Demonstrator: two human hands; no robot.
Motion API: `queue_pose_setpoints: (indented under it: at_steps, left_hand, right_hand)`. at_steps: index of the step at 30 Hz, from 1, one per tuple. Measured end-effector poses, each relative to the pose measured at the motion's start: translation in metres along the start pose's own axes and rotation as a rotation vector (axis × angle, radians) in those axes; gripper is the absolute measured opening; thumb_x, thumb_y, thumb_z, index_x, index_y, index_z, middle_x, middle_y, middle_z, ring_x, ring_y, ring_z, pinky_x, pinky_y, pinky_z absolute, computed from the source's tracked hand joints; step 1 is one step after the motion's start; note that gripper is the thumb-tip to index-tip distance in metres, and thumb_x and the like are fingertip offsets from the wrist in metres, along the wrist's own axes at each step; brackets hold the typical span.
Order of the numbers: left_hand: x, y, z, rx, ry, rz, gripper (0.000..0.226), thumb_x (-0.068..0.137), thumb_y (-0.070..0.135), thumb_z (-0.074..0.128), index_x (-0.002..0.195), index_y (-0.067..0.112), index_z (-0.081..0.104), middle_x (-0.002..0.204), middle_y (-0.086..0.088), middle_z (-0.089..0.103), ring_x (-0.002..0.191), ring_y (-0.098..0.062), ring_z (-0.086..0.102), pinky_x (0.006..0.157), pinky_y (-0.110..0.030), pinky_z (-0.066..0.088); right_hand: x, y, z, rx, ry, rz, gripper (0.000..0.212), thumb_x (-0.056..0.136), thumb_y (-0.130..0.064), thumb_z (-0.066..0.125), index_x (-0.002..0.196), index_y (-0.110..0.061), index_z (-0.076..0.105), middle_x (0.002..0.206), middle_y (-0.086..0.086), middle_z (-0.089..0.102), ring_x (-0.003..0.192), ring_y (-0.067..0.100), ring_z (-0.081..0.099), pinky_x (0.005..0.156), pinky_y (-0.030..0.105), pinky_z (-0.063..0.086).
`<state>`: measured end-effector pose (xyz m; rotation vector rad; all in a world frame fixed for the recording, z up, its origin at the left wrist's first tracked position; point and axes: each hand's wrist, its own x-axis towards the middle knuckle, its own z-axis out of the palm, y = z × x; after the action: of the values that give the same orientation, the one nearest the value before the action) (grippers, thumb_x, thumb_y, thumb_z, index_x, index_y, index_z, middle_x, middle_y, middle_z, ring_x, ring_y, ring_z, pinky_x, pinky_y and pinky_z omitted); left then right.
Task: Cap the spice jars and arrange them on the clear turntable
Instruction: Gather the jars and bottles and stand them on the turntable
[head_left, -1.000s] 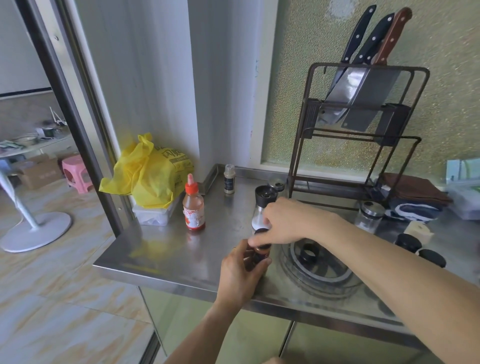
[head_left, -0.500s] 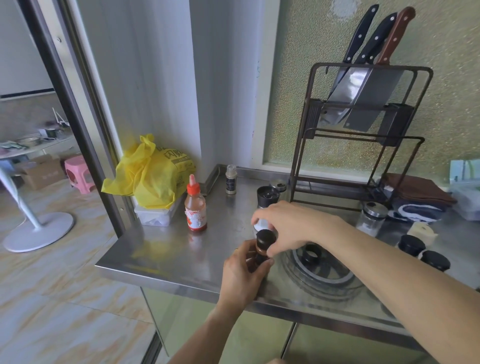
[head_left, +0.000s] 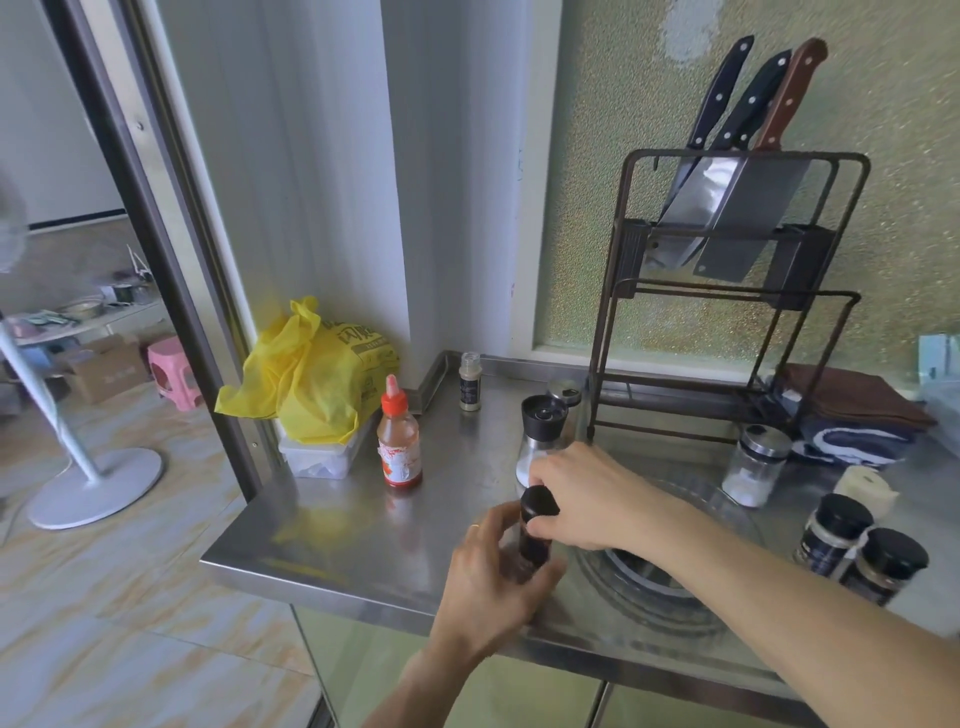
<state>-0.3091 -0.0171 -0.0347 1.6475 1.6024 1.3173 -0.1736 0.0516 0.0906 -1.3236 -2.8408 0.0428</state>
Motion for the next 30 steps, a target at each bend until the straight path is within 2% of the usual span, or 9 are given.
queue_pose_setpoints:
  at_steps: [2, 5, 7, 11, 16, 20, 25, 27, 30]
  left_hand:
    - [0.003, 0.006, -0.018, -0.031, 0.054, 0.064, 0.049, 0.086, 0.049, 0.059, 0.131, 0.030, 0.057, 0.124, 0.019, 0.063, 0.120, 0.002, 0.058, 0.093, -0.009, 0.044]
    - [0.044, 0.019, -0.033, -0.108, 0.237, 0.034, 0.034, 0.101, 0.046, 0.050, 0.127, 0.026, 0.058, 0.121, 0.015, 0.063, 0.116, -0.001, 0.060, 0.098, -0.022, 0.047]
    - [0.091, 0.027, -0.035, -0.060, 0.294, -0.019, 0.032, 0.103, 0.040, 0.051, 0.130, 0.023, 0.055, 0.125, 0.009, 0.060, 0.119, -0.006, 0.056, 0.103, -0.026, 0.043]
    - [0.189, 0.014, -0.025, 0.104, 0.263, -0.167, 0.048, 0.097, 0.030, 0.061, 0.137, 0.005, 0.048, 0.137, -0.011, 0.054, 0.133, -0.028, 0.048, 0.105, -0.033, 0.037]
    - [0.257, -0.020, -0.008, 0.266, 0.257, -0.344, 0.083, 0.087, 0.034, 0.075, 0.144, -0.008, 0.033, 0.146, -0.026, 0.044, 0.138, -0.040, 0.042, 0.117, -0.042, 0.033]
    - [0.280, -0.038, 0.008, 0.289, 0.257, -0.394, 0.092, 0.079, 0.034, 0.083, 0.144, -0.007, 0.032, 0.147, -0.026, 0.045, 0.141, -0.039, 0.040, 0.116, -0.043, 0.035]
    - [0.288, -0.047, 0.016, 0.344, 0.255, -0.389, 0.065, 0.087, 0.027, 0.075, 0.134, -0.004, 0.042, 0.132, -0.027, 0.058, 0.127, -0.043, 0.053, 0.102, -0.046, 0.044]
    - [0.287, -0.047, 0.014, 0.374, 0.281, -0.402, 0.054, 0.090, 0.026, 0.070, 0.129, -0.004, 0.049, 0.128, -0.028, 0.062, 0.123, -0.044, 0.056, 0.101, -0.047, 0.047]
    - [0.280, -0.040, 0.008, 0.363, 0.313, -0.399, 0.047, 0.089, 0.025, 0.071, 0.125, -0.001, 0.054, 0.123, -0.026, 0.064, 0.121, -0.044, 0.057, 0.100, -0.047, 0.048]
  right_hand:
    - [-0.005, 0.003, 0.002, 0.021, 0.004, 0.012, 0.036, 0.078, -0.045, 0.074, 0.092, -0.017, 0.057, 0.086, 0.004, 0.064, 0.077, 0.027, 0.062, 0.063, 0.039, 0.052]
    - [-0.012, 0.007, 0.001, 0.073, -0.008, 0.030, 0.044, 0.076, -0.045, 0.075, 0.104, -0.018, 0.055, 0.090, 0.000, 0.061, 0.082, 0.025, 0.060, 0.066, 0.038, 0.050]
    - [-0.017, 0.013, -0.006, 0.135, -0.002, 0.037, 0.053, 0.077, -0.049, 0.075, 0.118, -0.021, 0.054, 0.100, -0.004, 0.064, 0.087, 0.018, 0.061, 0.077, 0.037, 0.053]
    - [-0.028, 0.048, -0.026, 0.286, 0.016, 0.119, 0.063, 0.086, -0.047, 0.074, 0.141, -0.039, 0.046, 0.123, -0.016, 0.063, 0.087, -0.003, 0.066, 0.080, 0.020, 0.056]
    - [-0.037, 0.104, -0.017, 0.325, 0.005, 0.243, 0.041, 0.092, -0.031, 0.072, 0.129, -0.042, 0.059, 0.113, -0.019, 0.066, 0.087, -0.006, 0.068, 0.083, 0.021, 0.058]
    - [-0.042, 0.125, 0.010, 0.293, -0.106, 0.271, 0.050, 0.087, -0.038, 0.076, 0.133, -0.044, 0.055, 0.120, -0.020, 0.061, 0.095, -0.002, 0.064, 0.083, 0.019, 0.053]
    - [-0.035, 0.120, 0.038, 0.254, -0.178, 0.193, 0.064, 0.080, -0.043, 0.080, 0.137, -0.042, 0.052, 0.128, -0.018, 0.055, 0.110, 0.003, 0.054, 0.091, 0.021, 0.042]
    - [-0.033, 0.117, 0.048, 0.249, -0.178, 0.167, 0.060, 0.080, -0.038, 0.080, 0.135, -0.038, 0.055, 0.130, -0.018, 0.052, 0.120, 0.006, 0.051, 0.093, 0.020, 0.038]
    - [-0.033, 0.114, 0.052, 0.228, -0.143, 0.169, 0.047, 0.085, -0.034, 0.077, 0.128, -0.036, 0.059, 0.126, -0.016, 0.053, 0.119, 0.008, 0.052, 0.095, 0.022, 0.040]
